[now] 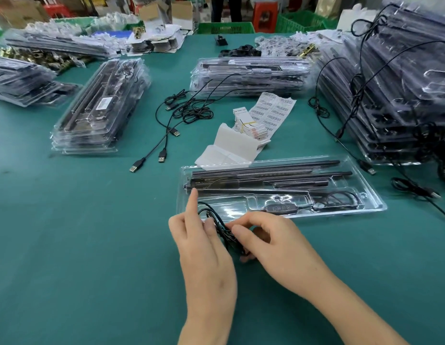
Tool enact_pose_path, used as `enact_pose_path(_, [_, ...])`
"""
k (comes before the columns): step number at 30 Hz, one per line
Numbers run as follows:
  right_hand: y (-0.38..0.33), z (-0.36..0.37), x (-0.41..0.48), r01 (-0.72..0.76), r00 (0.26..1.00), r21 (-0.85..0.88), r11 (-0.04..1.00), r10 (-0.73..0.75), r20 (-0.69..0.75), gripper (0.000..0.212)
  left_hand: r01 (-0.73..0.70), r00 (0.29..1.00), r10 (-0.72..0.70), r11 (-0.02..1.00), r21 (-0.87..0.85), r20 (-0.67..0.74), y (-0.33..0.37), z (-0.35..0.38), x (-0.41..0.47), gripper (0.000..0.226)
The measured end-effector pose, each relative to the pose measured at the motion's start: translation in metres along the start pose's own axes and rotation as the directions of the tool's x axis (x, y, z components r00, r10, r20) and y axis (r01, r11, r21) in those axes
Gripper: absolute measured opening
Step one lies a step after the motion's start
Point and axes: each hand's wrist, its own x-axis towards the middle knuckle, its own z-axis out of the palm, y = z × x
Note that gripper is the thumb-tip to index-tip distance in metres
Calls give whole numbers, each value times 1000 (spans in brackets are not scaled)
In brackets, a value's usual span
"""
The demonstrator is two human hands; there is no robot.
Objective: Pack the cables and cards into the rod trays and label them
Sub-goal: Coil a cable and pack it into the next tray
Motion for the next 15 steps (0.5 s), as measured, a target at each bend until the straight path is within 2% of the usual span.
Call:
enact_pose_path(2, [-4,-1,-3,58,998,-116,992,-56,18,8,51,999,-50,998,-45,20,1,5,-4,54])
enact_pose_path(6, [-8,1,-9,207,978,-472,857,-184,95,30,272,962,-257,934,-233,92,-5,4,-6,52])
enact_pose_path(11, [-13,17,-16,283,959,-592,755,-241,151,51,508,853,-479,675,-535,206,-3,0,-7,45])
enact_pose_path(13, [-13,21,-17,261,965,-600,756,-218,145,63,540,822,-512,559,-629,250,-1,-1,-7,42])
enact_pose_path(15, [-13,22,-16,237,971,-615,752,-208,120,64,549,807,-498,436,-713,317,-1,-5,-8,43])
